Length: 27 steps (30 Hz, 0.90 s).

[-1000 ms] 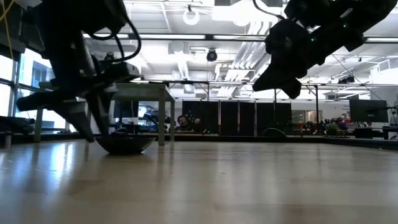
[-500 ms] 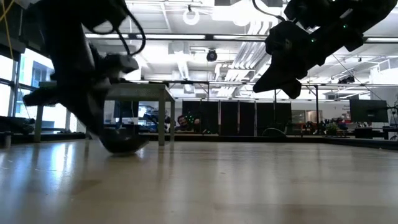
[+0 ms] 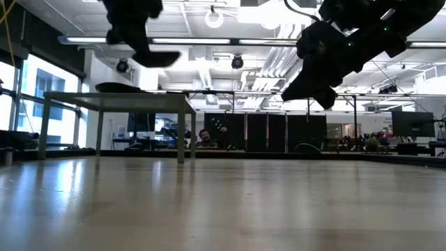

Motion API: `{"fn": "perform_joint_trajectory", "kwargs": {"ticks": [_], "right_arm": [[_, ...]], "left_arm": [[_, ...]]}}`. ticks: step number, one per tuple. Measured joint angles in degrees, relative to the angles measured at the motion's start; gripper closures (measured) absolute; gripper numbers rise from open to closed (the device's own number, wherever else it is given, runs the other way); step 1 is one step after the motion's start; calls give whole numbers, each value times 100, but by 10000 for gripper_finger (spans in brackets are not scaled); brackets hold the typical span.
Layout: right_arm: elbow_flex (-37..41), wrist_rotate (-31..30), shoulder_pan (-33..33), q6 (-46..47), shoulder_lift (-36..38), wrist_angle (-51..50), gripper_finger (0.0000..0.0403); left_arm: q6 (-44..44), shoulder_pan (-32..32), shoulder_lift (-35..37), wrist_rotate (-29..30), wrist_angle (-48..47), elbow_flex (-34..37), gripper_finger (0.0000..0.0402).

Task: Pick & Place Mini shaped plates
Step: Stack the black leaf-shaped plate on top of the stacked black leaf-shaped plate on the shelf

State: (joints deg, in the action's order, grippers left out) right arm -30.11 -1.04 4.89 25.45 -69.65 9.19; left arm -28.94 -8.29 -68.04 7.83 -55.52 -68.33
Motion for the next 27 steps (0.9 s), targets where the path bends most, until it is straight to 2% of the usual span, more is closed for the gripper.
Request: {"fn": "perform_joint_trajectory", "kwargs": {"ticks": [4,7,11,13,18,27], "right_arm": [[-2,-2,0,0,0,53,399],[-2,-16,0,1,0,104,400],[-2,-183,0,6,-2,191,400],[-2,-255,0,38,-2,223,399],[-2,-319,0,63,-2,237,401],[-1,-337,0,63,-2,238,401]], "left_arm": [[2067,-1281,-13,-338,-1105,-1138,401],[3534,-2288,-45,-753,-1726,-1699,401],[5277,-3408,-103,-990,-2062,-1922,401],[5956,-3768,-170,-1030,-2108,-1922,401],[7041,-4210,-535,-937,-2128,-1922,401],[8179,-4235,-1105,-688,-2250,-1922,402]]}}
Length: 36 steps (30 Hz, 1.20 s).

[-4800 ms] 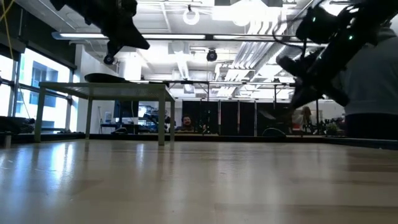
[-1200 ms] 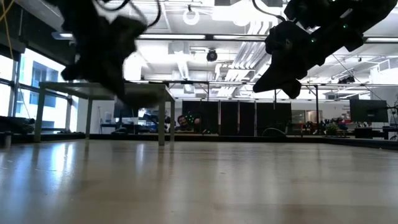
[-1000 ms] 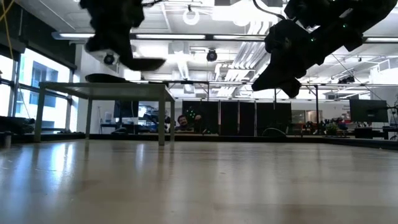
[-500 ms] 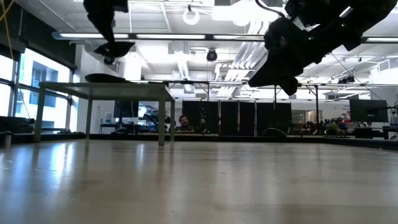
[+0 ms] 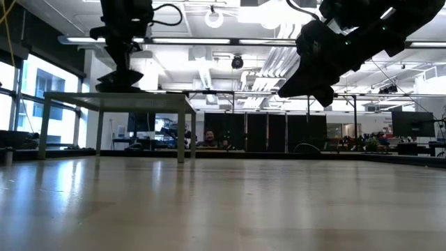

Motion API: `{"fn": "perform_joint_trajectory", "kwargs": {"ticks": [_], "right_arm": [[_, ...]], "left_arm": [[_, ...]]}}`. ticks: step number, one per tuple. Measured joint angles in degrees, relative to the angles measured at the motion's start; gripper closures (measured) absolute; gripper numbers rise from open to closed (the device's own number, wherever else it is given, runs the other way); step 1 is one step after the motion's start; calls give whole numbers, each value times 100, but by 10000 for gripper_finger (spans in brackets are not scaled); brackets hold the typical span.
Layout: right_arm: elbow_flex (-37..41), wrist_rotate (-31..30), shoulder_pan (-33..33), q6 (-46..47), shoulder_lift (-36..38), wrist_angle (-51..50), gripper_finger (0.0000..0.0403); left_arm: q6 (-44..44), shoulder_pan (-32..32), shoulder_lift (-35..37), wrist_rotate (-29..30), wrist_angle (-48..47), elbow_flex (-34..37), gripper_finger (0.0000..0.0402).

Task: Pick & Place Mini shaped plates
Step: Stack the black leaf-shaped plate on top of the stacked black leaf-shaped plate on the shelf, then return to Home Position

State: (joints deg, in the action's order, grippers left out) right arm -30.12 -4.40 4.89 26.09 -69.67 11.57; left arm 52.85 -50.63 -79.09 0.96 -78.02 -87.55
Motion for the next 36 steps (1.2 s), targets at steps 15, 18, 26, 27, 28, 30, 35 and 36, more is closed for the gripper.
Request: {"fn": "perform_joint_trajectory", "kwargs": {"ticks": [15,18,26,27,28,30,35,36], "right_arm": [[0,-18,0,-52,0,-2,401],[-1,-102,-2,-48,-1,-4,401],[-1,-144,-2,-55,0,-4,401],[-1,-144,-2,-57,-1,-4,401],[-1,-144,-2,-57,-2,-4,401],[0,-146,-2,-57,0,-5,399],[-1,-146,-2,-59,-1,-6,401],[1,-146,-2,-59,-1,-6,401]], "left_arm": [[731,2,-35,-162,-243,185,401],[688,2,-35,-162,-245,190,394],[388,19,-33,-162,-72,190,324],[388,60,-33,-145,-68,190,315],[389,116,-33,-120,-68,190,306],[413,234,-22,-51,-68,190,292],[386,501,12,-5,-103,190,283],[334,559,27,6,-111,190,284]]}}
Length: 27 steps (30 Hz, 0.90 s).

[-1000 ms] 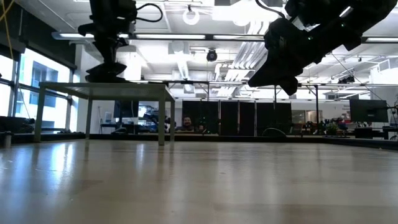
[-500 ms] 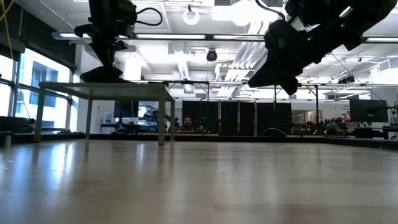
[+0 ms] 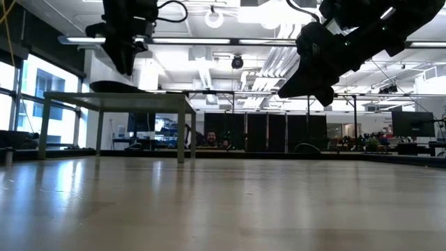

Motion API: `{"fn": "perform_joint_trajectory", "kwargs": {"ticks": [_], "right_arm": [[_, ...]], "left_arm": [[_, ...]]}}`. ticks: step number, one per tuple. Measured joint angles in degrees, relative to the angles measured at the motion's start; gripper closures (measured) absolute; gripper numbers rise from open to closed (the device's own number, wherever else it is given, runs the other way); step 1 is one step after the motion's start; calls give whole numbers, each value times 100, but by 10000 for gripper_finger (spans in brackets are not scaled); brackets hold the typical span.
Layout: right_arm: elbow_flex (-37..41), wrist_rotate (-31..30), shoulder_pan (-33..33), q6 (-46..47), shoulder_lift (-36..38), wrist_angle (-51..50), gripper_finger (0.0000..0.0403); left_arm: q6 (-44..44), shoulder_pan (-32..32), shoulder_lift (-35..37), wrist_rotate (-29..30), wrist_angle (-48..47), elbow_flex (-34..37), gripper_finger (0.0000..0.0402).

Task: Pick & Place Mini shaped plates
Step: Return to Home Position

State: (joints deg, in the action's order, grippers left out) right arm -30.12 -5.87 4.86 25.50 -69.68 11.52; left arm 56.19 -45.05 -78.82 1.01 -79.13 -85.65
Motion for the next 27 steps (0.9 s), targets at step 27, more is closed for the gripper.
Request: {"fn": "perform_joint_trajectory", "kwargs": {"ticks": [27], "right_arm": [[160,691,591,-1642,2085,-502,402]], "left_arm": [[-5899,3483,2209,435,7399,4160,401]]}}
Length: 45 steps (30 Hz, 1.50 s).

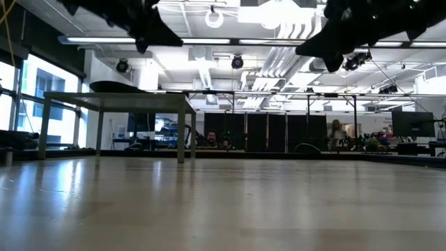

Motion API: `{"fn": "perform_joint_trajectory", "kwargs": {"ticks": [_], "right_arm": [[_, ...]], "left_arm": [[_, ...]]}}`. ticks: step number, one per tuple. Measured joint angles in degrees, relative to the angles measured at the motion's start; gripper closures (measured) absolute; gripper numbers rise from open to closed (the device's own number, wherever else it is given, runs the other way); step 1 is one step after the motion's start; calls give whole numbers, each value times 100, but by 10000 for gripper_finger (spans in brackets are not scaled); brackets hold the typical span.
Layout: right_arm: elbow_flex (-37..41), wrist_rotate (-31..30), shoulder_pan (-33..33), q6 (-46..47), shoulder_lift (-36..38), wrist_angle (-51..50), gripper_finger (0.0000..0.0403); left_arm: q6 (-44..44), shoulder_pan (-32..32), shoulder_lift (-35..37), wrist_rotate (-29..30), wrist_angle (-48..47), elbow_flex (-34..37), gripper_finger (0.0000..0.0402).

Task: Pick & Place Mini shaped plates
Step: Return to Home Position

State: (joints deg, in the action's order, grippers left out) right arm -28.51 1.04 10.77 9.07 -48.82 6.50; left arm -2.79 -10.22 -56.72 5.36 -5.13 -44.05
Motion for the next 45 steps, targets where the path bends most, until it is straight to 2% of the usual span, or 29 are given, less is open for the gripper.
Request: {"fn": "perform_joint_trajectory", "kwargs": {"ticks": [2,5,10,14,18,24,30,37,44,45], "right_arm": [[287,342,197,3,247,262,402],[799,559,487,282,765,497,402],[1602,519,720,580,1828,490,402],[2137,354,832,757,2776,454,402],[2482,254,893,996,3654,194,402],[2559,111,915,908,4790,-964,403],[2555,-236,915,818,4844,-1155,403],[2555,-374,913,876,4853,-1151,403],[2558,-433,913,1107,4851,-1148,403],[2558,-435,913,1159,4848,-1147,403]], "left_arm": [[-45,132,8,229,538,383,401],[-64,220,4,378,813,687,401],[-230,284,16,842,829,855,401],[-206,275,199,884,904,951,401],[-204,275,508,875,877,1154,401],[-226,275,1283,873,872,1683,401],[-353,275,2315,956,871,2367,401],[-371,275,3918,986,826,3261,401],[-514,273,5680,523,680,3996,401],[-578,273,5685,525,781,4088,401]]}}
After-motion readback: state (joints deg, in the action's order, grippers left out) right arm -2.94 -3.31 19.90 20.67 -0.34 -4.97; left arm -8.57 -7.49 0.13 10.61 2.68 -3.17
